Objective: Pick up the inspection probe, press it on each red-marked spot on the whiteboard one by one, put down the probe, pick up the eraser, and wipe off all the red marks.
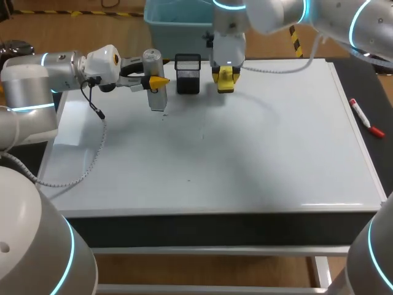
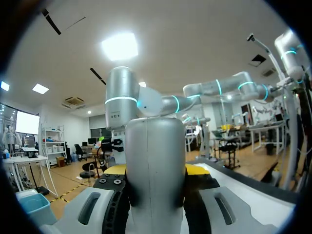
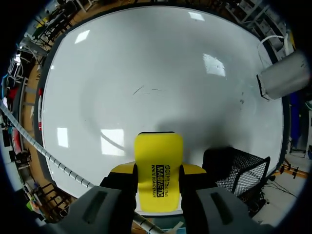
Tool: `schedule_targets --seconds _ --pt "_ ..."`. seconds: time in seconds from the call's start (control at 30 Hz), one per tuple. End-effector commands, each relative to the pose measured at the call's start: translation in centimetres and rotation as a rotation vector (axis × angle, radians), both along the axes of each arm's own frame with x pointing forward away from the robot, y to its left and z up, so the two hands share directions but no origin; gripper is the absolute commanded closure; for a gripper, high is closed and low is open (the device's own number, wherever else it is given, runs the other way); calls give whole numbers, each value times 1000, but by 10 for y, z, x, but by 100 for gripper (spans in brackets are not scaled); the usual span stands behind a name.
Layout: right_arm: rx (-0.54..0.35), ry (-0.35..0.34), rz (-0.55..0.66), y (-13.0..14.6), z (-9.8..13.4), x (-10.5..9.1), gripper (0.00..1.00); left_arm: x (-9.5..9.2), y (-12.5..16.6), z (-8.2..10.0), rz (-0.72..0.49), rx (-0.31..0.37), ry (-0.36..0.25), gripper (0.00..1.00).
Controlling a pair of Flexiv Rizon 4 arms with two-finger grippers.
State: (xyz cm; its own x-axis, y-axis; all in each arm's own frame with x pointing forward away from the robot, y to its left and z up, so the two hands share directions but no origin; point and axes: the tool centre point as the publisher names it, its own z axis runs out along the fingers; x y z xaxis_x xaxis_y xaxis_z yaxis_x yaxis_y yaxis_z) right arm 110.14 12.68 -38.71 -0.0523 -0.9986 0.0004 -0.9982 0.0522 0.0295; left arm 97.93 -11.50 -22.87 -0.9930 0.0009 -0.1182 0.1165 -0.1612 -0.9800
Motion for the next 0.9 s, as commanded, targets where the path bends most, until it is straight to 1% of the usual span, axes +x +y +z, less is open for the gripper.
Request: schedule_targets --seconds 0.03,0.3,0.9 --pt "7 55 -4 -6 -5 9 100 1 0 1 -3 1 1 100" --pt "9 70 -20 -16 -15 8 100 1 0 1 -3 1 1 100" --pt "23 79 -22 -25 -34 5 100 1 0 1 -3 1 1 100"
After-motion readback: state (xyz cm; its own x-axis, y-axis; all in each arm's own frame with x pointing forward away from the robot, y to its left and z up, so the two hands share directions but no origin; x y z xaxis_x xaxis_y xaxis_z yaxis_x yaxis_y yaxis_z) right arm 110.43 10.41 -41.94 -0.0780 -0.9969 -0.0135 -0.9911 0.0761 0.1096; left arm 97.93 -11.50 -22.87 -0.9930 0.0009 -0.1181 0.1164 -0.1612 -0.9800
